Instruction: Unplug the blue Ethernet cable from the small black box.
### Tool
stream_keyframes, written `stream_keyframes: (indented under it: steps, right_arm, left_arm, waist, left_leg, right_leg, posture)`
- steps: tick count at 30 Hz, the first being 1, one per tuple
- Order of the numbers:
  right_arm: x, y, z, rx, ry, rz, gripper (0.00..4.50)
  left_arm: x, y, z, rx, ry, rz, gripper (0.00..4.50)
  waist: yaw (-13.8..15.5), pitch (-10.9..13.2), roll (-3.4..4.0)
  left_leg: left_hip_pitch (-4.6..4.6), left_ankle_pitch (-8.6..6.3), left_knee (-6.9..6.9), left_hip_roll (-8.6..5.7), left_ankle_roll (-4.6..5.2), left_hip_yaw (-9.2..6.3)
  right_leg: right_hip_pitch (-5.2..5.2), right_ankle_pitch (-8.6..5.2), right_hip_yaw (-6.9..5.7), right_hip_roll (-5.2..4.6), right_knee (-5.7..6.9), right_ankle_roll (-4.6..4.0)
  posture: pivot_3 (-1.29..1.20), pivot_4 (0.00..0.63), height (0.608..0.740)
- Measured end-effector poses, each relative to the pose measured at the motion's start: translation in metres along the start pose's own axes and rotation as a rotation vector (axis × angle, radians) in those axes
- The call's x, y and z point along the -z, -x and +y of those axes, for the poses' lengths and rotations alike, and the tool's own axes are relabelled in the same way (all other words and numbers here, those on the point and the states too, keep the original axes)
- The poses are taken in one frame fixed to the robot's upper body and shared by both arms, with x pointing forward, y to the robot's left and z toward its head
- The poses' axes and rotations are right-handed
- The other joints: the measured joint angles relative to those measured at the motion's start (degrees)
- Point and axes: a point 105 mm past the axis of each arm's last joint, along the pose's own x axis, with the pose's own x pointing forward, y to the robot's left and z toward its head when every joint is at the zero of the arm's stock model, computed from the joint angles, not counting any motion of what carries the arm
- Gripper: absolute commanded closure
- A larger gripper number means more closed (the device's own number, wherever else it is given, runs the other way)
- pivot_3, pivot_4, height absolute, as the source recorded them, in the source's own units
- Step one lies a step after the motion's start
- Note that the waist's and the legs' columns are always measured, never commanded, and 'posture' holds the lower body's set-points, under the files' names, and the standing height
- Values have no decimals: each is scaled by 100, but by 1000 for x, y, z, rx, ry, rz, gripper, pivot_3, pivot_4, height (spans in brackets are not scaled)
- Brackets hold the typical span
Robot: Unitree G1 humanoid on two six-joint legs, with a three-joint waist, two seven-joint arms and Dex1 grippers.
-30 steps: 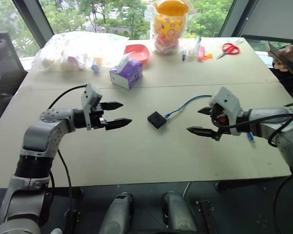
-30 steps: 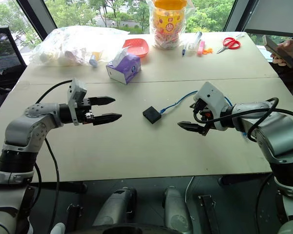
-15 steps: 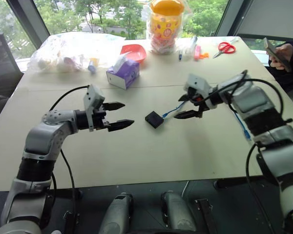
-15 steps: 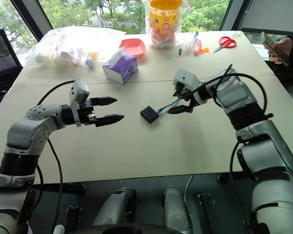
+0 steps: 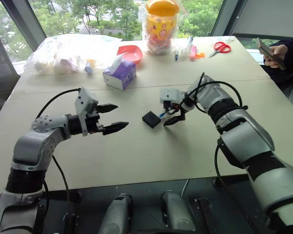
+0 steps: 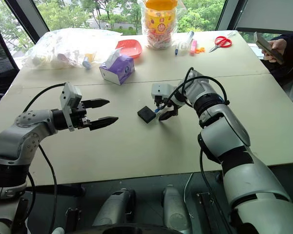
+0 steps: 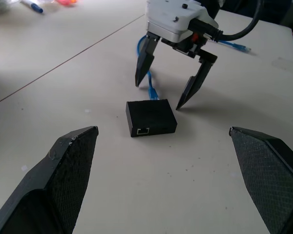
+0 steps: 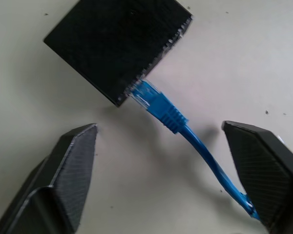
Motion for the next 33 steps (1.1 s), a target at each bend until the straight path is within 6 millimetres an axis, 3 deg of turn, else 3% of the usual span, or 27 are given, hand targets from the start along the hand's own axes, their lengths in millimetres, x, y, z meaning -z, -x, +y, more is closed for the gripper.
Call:
stream_keyframes:
  steps: [5, 6, 12, 18, 21, 23, 25, 29, 33]
  right_arm:
    - [-12, -8, 8, -56, 14, -33, 4278]
    - [-13, -9, 9, -61, 25, -36, 4441]
    - [-9, -3, -3, 133, 194, -50, 4441]
    - [-18, 29, -8, 466, 410, -127, 4441]
    - [-13, 43, 12, 612, 521, -133, 4441]
    - [-15, 38, 40, 647, 548, -167, 4441]
    - [-30, 31, 64, 646, 573, -232, 4441]
    - [-57, 52, 77, 716, 655, -295, 4441]
    - [-58, 57, 77, 744, 644, -285, 4441]
  left_arm:
    - [-1, -1, 1, -9, 7, -7, 0]
    - [-1, -2, 0, -8, 17, -15, 0]
    - [-9, -13, 4, 17, 97, -55, 0]
    - [-1, -23, 8, 47, 204, -49, 0]
    - [-1, -29, 13, 66, 242, -41, 0]
    - [-2, -34, 19, 73, 282, -44, 0]
    - [-7, -43, 18, 108, 298, -53, 0]
    - [-11, -51, 14, 163, 307, -64, 0]
    - [-13, -56, 9, 206, 317, -69, 0]
  waist:
    - [-35, 0, 0]
    - [-31, 0, 0]
    - [39, 0, 0]
    - [38, 0, -1]
    - [98, -1, -3]
    - [156, -1, -3]
    - [144, 0, -3]
    - [176, -1, -6]
    - [201, -1, -9]
  left_leg:
    - [2, 7, 2, 1, -11, -3]
    - [1, 7, 3, 1, -11, -3]
    - [-4, 7, 9, -1, -11, -5]
    - [-10, 7, 4, -4, -11, -2]
    - [-11, 7, 4, -6, -11, -7]
    - [-11, 7, 6, -9, -10, -3]
    - [-11, 8, 15, -8, -9, 10]
    - [-3, 9, 27, -3, -8, 7]
    - [-6, 10, 30, 0, -7, 5]
  right_leg:
    - [0, 5, 0, 8, 4, -7]
    - [0, 5, 0, 7, 4, -7]
    - [0, 5, 0, 0, 2, -6]
    - [-7, 4, 1, -5, 2, -4]
    - [-4, 0, -4, -2, 2, -1]
    - [-4, 1, -1, -1, 1, -1]
    - [-5, 1, 6, -1, 0, 0]
    - [12, -1, 5, -1, 0, -4]
    - [13, -9, 6, -3, -2, -20]
  posture:
    - [0, 150, 740]
    - [0, 150, 740]
    - [0, 150, 740]
    - [0, 150, 740]
    - [0, 150, 740]
    - [0, 150, 740]
    - [0, 150, 740]
    - [0, 150, 740]
    - [0, 150, 740]
